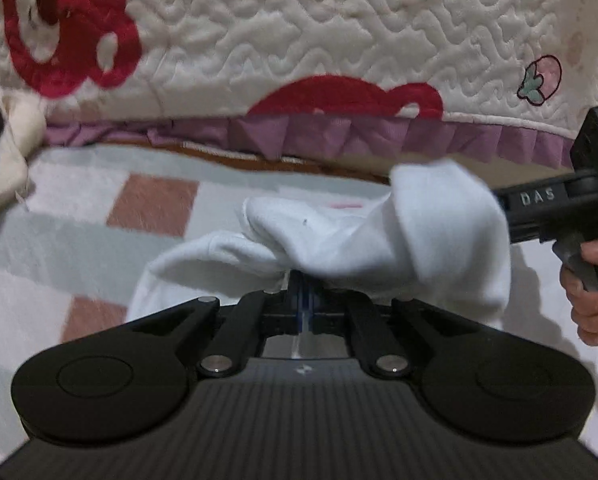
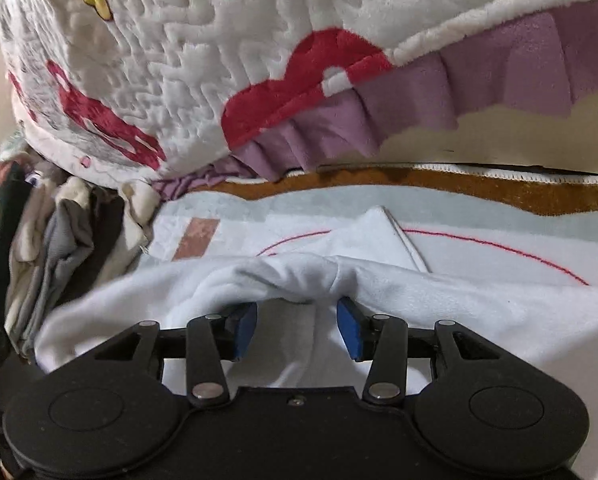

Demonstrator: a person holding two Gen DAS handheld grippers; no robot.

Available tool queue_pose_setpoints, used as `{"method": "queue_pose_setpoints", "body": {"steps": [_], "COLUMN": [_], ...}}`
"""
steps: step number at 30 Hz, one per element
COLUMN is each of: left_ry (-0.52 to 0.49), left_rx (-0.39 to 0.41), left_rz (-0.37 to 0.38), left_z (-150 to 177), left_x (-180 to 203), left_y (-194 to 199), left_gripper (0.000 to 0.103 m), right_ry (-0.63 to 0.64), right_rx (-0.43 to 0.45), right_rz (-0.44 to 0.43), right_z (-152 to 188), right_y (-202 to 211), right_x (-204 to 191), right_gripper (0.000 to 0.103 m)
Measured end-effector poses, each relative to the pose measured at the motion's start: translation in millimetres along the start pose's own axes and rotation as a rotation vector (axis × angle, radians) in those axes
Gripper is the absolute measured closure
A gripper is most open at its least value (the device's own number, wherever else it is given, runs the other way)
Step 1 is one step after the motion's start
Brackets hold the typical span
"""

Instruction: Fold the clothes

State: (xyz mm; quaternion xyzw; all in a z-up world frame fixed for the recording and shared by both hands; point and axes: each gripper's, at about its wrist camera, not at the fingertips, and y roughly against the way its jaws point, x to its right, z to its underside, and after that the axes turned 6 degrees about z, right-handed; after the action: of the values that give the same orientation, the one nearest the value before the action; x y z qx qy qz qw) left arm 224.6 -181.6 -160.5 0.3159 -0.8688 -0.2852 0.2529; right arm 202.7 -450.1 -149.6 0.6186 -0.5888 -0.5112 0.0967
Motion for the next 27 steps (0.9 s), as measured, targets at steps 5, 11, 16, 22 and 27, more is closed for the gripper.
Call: {"method": "queue_pose_setpoints", "body": {"steps": [5, 11, 16, 22, 27], "left_ry": [0.023, 0.244, 0.350, 0.279, 0.006], "left_rx": [-0.117, -0.236, -0.431, -0.602, -0.626], "left_rz": [0.002, 0.176, 0.237, 0.300, 0.242], "left_z": [5.3, 43.2, 88.8, 121.2, 129.9], "left_x": [-7.0, -20.8, -26.3, -8.6, 18.9], "left_y": [1.5, 63.2, 103.4, 151.9, 202.6], "left_gripper": [0.054, 0.047, 0.042, 0.041, 0.036], "right_ry": [-0.045, -0.144, -0.200, -0.108, 0.055], "right_rx": [0.051, -0.023, -0.285, -0.459, -0.433], "right_rz": [-0.017, -0.173, -0.364, -0.387, -0.411], "right_z": [10.0, 68.6, 152.0, 218.3, 241.3], "right_y": [9.7, 52.2, 79.9, 97.1, 111.8], "right_x": [17.7, 16.6, 1.3, -28.6, -53.7], "right_gripper": [0.053, 0.049, 0.047, 0.046, 0.043]}}
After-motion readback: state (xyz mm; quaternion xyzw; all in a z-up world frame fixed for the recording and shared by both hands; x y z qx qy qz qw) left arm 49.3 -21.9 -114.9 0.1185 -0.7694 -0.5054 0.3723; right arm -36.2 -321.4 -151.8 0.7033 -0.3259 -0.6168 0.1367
